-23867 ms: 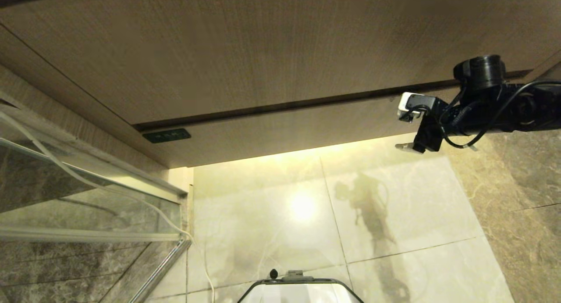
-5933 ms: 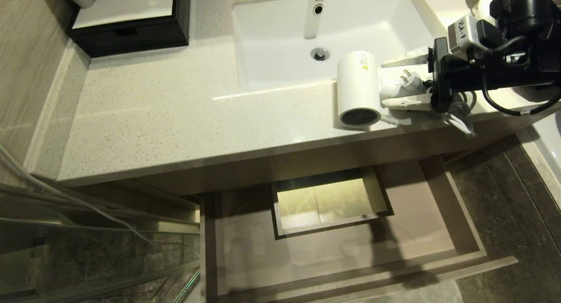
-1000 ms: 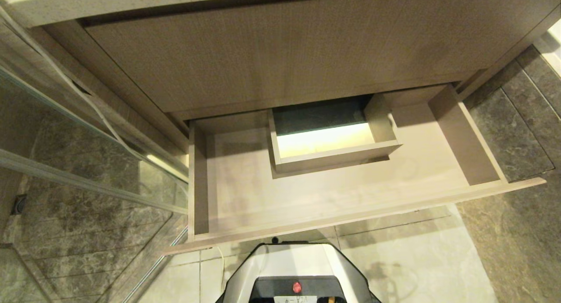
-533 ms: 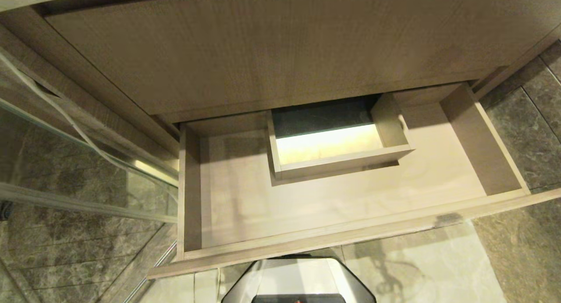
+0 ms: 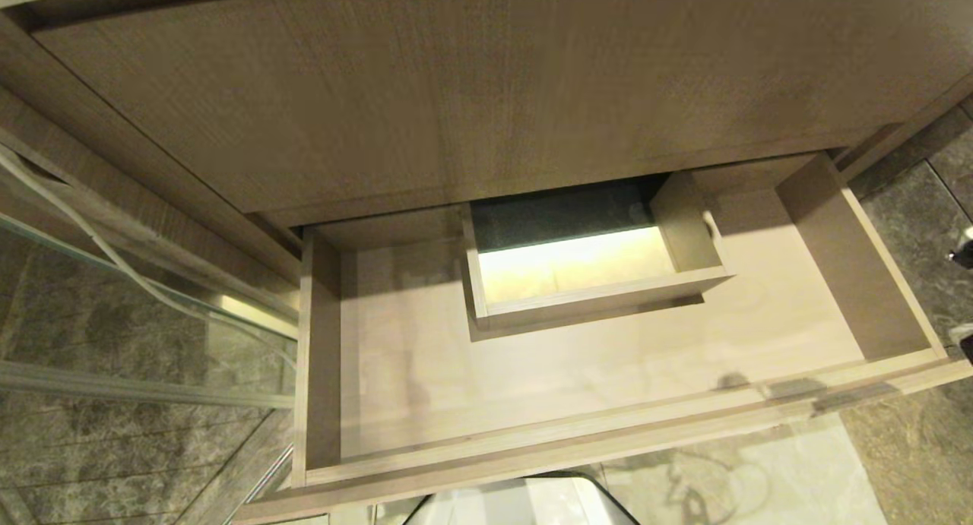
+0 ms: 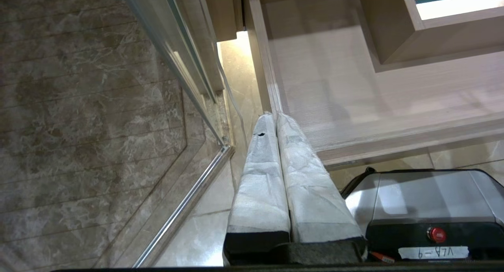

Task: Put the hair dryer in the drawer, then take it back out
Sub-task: Close the drawer

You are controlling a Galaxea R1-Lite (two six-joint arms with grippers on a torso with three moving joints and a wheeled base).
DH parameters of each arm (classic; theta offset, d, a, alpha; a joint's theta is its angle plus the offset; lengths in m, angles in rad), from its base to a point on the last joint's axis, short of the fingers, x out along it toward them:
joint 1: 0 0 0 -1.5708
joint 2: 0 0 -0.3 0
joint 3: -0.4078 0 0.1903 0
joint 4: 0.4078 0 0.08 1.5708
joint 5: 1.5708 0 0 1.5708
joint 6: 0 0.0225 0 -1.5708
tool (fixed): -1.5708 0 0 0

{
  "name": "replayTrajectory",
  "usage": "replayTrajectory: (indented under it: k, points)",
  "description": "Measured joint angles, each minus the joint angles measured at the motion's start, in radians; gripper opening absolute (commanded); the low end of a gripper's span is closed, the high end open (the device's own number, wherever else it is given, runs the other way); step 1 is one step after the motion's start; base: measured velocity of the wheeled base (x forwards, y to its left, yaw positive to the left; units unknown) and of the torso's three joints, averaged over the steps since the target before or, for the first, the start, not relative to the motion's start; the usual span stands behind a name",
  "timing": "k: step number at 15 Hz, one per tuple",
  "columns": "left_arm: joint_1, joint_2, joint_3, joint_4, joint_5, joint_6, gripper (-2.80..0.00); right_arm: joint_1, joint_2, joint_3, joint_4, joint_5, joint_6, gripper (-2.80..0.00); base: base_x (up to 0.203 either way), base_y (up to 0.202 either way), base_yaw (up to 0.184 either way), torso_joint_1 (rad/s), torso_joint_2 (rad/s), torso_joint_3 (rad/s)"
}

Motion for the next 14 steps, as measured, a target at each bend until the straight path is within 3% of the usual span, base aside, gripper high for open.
replayTrajectory:
  k: [6, 12, 14]
  points:
    - [0.001, 0.000, 0.000, 0.000, 0.000, 0.000, -2.80, -0.085, 0.276, 0.009, 0.007, 0.012, -0.037, -2.80, 0.000, 0.000, 0.000, 0.036, 0.03, 0.043]
    - [0.000, 0.000, 0.000, 0.000, 0.000, 0.000, -2.80, -0.104, 0.508, -0.009, -0.002, 0.012, -0.216, -2.80, 0.000, 0.000, 0.000, 0.000, 0.00, 0.000]
    - [0.000, 0.000, 0.000, 0.000, 0.000, 0.000, -2.80, -0.109, 0.546, -0.029, -0.010, 0.022, -0.232, -2.80, 0.000, 0.000, 0.000, 0.000, 0.00, 0.000]
